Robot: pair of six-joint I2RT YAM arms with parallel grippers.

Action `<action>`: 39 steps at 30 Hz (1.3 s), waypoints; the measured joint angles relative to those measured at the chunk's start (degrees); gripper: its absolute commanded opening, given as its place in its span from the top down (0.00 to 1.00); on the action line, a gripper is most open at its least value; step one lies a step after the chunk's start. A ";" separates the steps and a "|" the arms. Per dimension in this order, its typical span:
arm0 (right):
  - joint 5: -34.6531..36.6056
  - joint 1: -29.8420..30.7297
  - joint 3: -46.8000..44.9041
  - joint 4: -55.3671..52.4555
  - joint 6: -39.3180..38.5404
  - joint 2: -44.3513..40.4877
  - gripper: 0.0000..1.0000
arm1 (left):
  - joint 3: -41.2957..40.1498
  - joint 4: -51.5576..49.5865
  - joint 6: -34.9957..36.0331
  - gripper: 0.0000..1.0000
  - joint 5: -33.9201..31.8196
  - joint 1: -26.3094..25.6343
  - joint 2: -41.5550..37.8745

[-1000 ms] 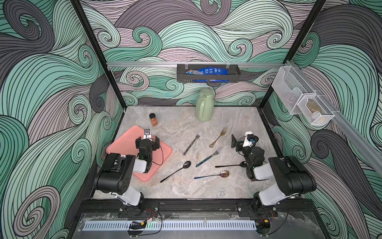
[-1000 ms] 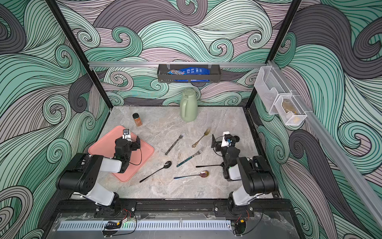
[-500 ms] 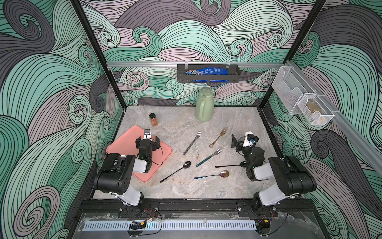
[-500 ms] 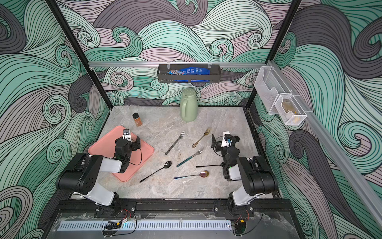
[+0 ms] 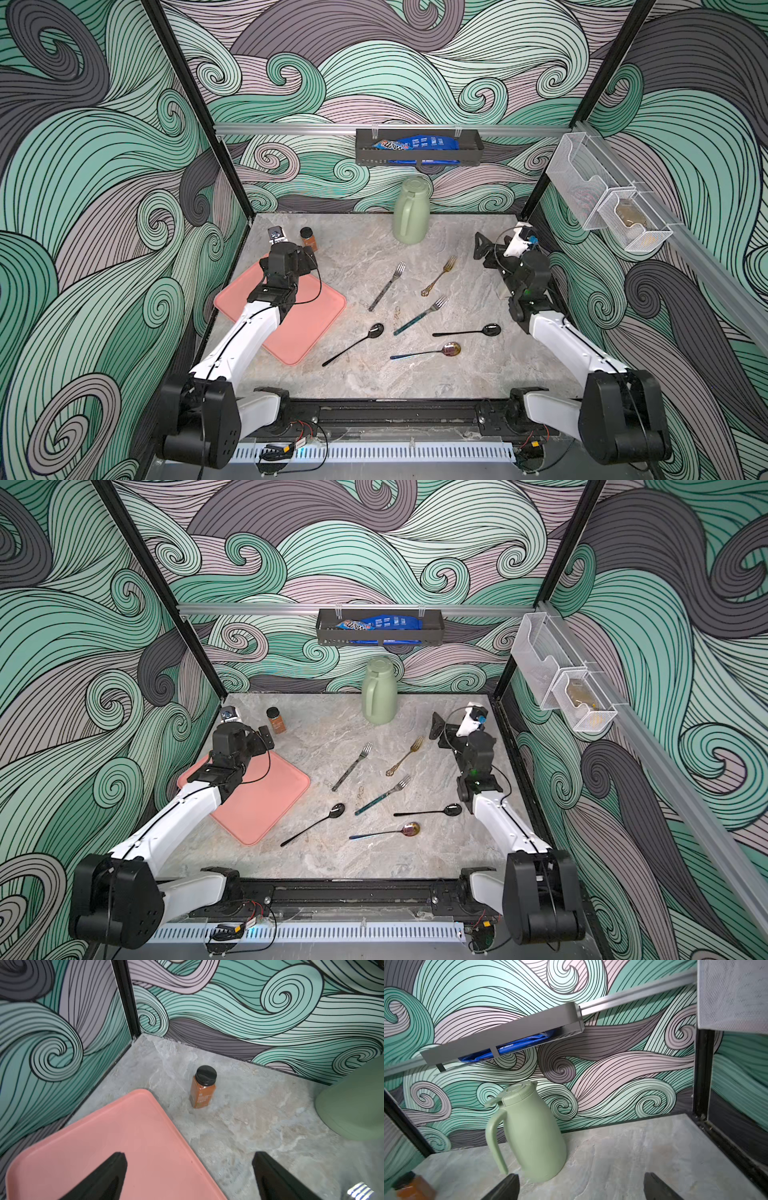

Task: Set the spoon and fork side by side
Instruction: Move the tray to the center of the board.

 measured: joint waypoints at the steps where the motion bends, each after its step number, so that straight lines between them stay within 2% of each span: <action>1: -1.84 -0.04 2.12 -3.91 1.38 0.00 0.01 | 0.04 -3.28 -1.16 0.03 1.25 -1.57 -0.39; 7: -15.10 1.27 7.39 -21.90 6.29 -0.02 0.04 | -0.07 -19.17 -5.46 0.12 7.54 -16.13 -0.57; 12: -18.73 9.22 7.26 -32.81 8.46 -1.03 0.07 | -2.21 -27.12 -7.89 0.13 10.03 -20.92 -0.76; 16: -18.14 20.17 5.31 -35.85 10.29 -5.31 0.10 | -6.21 -31.93 -9.94 0.22 10.08 -21.18 -3.04; 21: -15.10 29.97 3.63 -37.09 12.61 -8.04 0.13 | -8.74 -35.12 -12.87 0.23 7.69 -21.20 -4.66; 29: -11.67 33.99 3.63 -38.21 14.75 -8.02 0.14 | -11.34 -34.86 -15.30 0.30 4.44 -20.52 -4.66; 39: -10.93 34.16 3.39 -38.23 15.23 -7.54 0.19 | -13.66 -32.02 -15.80 0.51 6.47 -17.22 -3.04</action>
